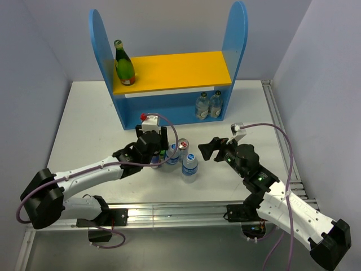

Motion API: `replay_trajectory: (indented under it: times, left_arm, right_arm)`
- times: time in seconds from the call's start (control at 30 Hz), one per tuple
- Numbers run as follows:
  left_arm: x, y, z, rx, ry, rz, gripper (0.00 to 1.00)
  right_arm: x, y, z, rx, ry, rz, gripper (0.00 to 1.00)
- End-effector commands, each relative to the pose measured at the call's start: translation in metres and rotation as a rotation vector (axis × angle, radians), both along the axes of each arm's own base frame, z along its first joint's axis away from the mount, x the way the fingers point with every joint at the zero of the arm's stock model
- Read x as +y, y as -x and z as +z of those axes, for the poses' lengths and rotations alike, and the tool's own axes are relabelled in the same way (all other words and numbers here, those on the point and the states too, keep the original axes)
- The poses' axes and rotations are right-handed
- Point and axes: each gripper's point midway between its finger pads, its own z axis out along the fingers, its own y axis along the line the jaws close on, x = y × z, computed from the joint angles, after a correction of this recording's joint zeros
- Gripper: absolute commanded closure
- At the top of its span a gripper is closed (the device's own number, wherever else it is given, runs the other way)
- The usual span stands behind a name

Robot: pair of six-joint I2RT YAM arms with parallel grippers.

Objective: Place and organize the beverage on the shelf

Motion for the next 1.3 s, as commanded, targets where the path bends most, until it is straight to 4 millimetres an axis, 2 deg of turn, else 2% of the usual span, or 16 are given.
replay_trajectory:
  times: [0.0,0.13,0.17,0.33,0.43,0.63,0.67,0.73,0.93,0.97,1.03,1.07,1.13,1.17,1.23,1.27]
  left_arm:
    - [-0.003,-0.013,0.024,-0.066,0.059,0.07,0.29]
    - [-0.002,-0.016,0.023,-0.08,0.06,0.086,0.6]
    - [-0.002,-0.017,0.024,-0.085,0.063,0.09,0.75]
    - [-0.001,-0.019,0.028,-0.09,0.044,0.098,0.99]
    - [0.002,-0.02,0.042,-0.101,0.03,0.106,1.0]
    - [0.009,-0.024,0.096,-0.174,0.02,0.12,1.0]
    - [0.007,-0.027,0.117,-0.202,0.046,0.128,1.0]
    - [0.01,-0.029,0.126,-0.203,0.003,0.136,1.0]
    - [0.01,-0.041,0.197,-0.283,0.017,0.147,1.0]
    - [0.01,-0.042,0.221,-0.306,0.037,0.142,1.0]
    - [0.01,-0.049,0.237,-0.314,0.011,0.147,1.0]
    - [0.012,-0.049,0.27,-0.353,0.048,0.16,1.0]
    - [0.011,-0.057,0.279,-0.351,0.007,0.164,1.0]
    - [0.014,-0.057,0.307,-0.388,0.046,0.172,1.0]
    - [0.015,-0.069,0.315,-0.389,0.026,0.181,1.0]
    - [0.02,-0.07,0.337,-0.419,0.06,0.187,1.0]
  right_arm:
    - [0.002,-0.002,0.014,-0.042,-0.032,-0.004,0.05]
    - [0.002,-0.002,0.014,-0.045,-0.034,-0.003,0.05]
    - [0.002,-0.003,0.013,-0.043,-0.031,-0.002,0.05]
    - [0.002,-0.003,0.013,-0.042,-0.032,-0.004,0.05]
    - [0.002,-0.003,0.014,-0.046,-0.032,-0.007,0.05]
    - [0.002,-0.003,0.015,-0.049,-0.035,-0.004,0.05]
    - [0.001,-0.003,0.015,-0.049,-0.035,-0.005,0.05]
    - [0.001,-0.003,0.015,-0.048,-0.034,-0.007,0.05]
    - [0.0,-0.002,0.016,-0.053,-0.039,-0.009,0.05]
    - [0.0,-0.002,0.017,-0.055,-0.04,-0.01,0.05]
    - [0.0,-0.002,0.018,-0.059,-0.04,-0.011,0.05]
    - [0.0,-0.002,0.017,-0.057,-0.04,-0.011,0.05]
    - [0.0,-0.002,0.018,-0.059,-0.04,-0.013,0.05]
    - [-0.001,-0.003,0.018,-0.06,-0.041,-0.016,0.05]
    - [-0.001,-0.003,0.018,-0.063,-0.042,-0.019,0.05]
    - [-0.002,-0.003,0.019,-0.065,-0.042,-0.019,0.05]
